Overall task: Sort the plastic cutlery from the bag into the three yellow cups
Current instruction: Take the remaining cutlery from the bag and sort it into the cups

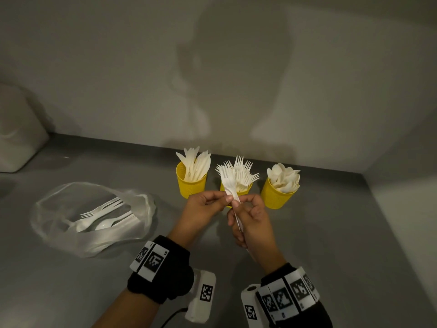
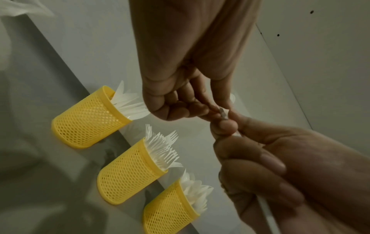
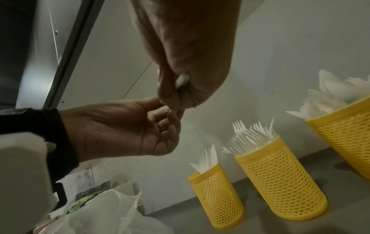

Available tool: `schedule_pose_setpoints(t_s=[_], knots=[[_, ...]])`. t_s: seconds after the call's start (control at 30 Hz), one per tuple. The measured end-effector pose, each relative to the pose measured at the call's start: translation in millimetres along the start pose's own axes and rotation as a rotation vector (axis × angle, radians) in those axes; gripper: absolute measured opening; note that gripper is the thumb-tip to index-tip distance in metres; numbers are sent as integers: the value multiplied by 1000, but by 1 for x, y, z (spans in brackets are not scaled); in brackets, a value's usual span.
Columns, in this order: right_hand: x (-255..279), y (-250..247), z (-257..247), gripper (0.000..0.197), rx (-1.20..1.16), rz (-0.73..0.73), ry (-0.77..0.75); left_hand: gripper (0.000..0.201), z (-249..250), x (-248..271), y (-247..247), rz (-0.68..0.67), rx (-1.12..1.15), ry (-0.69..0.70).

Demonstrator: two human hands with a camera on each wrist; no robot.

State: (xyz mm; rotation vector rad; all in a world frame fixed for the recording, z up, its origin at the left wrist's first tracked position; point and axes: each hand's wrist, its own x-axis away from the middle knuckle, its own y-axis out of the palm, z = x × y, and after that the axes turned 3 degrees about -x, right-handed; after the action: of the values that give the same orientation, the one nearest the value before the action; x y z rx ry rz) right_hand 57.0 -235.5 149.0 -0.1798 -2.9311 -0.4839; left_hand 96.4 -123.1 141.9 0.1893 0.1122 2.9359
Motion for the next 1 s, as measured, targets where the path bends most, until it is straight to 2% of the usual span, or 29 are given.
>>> schedule_pose_setpoints(t_s=[0.13, 0.23, 0.4, 0.5, 0.57, 0.63, 0.7, 0.8, 0.9, 1.0], knots=[[-8, 2, 7, 10, -61, 29, 9, 15, -6, -2, -2, -136, -15, 37], [-14, 2, 11, 11, -16, 96, 19, 17, -10, -5, -3, -99, -35, 43], [-27, -4, 18, 13, 142, 285, -119, 11, 0, -12, -16, 131, -33, 28], [-30, -18, 15, 4, 289, 343, -213, 12, 17, -31, -46, 303, -20, 76], [-32, -28, 10, 2, 322, 369, -258, 14, 28, -47, -68, 441, -131, 178], [-34, -34, 4, 9, 314, 361, -273, 13, 31, -64, -83, 552, -284, 256], [-38, -37, 1, 18, 265, 341, -271, 15, 24, -80, -89, 598, -471, 252], [-46, -36, -5, 21, 175, 309, -262, 19, -4, -108, -86, 466, -707, 91], [-52, -35, -13, 9, 187, 271, -273, 32, -33, -123, -85, 266, -793, -130], [-62, -38, -21, 8, 258, 300, -309, 44, -38, -121, -85, 289, -773, -82]])
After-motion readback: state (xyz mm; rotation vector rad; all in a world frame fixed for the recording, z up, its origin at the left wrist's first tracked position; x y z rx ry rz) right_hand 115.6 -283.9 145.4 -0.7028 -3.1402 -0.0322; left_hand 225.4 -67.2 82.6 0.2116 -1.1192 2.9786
